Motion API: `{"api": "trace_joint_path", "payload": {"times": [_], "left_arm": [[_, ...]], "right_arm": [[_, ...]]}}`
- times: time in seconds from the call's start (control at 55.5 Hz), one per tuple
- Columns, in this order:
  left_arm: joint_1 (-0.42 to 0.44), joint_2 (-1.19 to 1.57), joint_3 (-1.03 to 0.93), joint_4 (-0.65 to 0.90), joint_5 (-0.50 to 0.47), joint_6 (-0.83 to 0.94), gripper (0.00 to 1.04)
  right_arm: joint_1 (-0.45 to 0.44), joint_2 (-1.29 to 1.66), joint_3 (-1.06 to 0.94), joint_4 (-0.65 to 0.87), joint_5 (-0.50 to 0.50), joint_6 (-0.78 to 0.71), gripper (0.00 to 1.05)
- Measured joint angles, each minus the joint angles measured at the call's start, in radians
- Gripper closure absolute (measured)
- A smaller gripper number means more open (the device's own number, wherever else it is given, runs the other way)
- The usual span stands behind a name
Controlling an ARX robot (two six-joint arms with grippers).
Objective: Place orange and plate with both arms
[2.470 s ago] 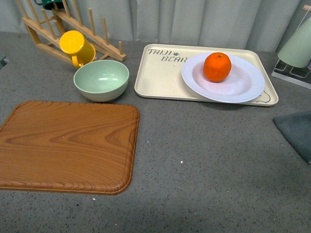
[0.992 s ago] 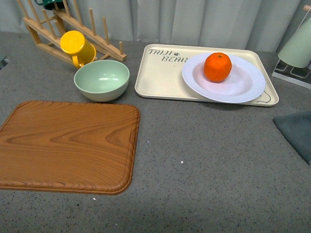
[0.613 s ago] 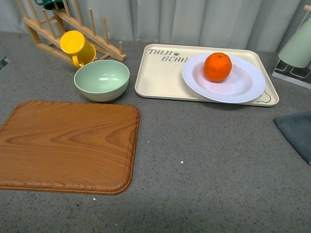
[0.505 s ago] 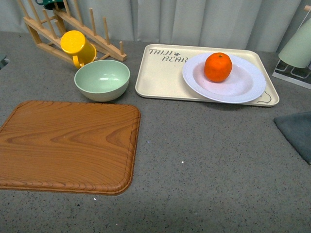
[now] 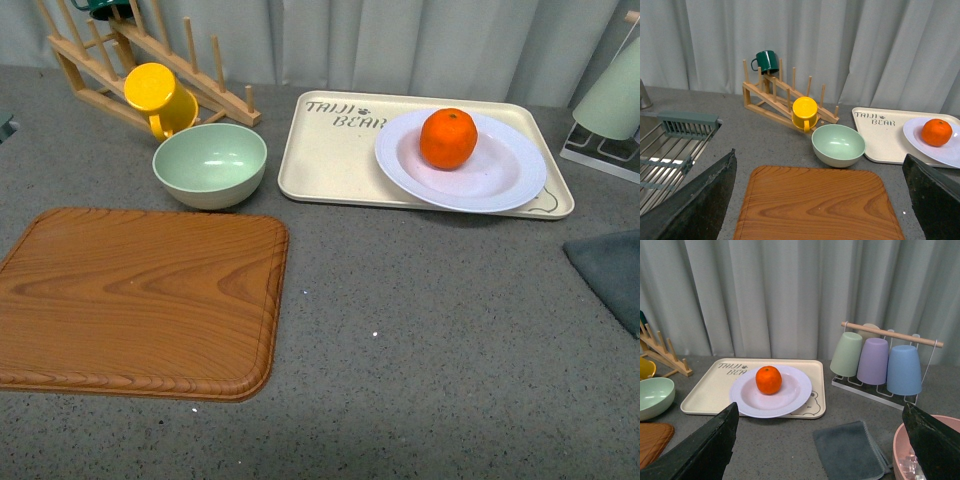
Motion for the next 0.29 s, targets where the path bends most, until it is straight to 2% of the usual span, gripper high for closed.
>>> {"api": "trace_joint_path", "payload": {"times": [0.288], "left_arm": [[0.000,0.000,0.000,0.000,0.000,0.000,0.06]], "right_arm": [[0.000,0.000,0.000,0.000,0.000,0.000,0.09]]}}
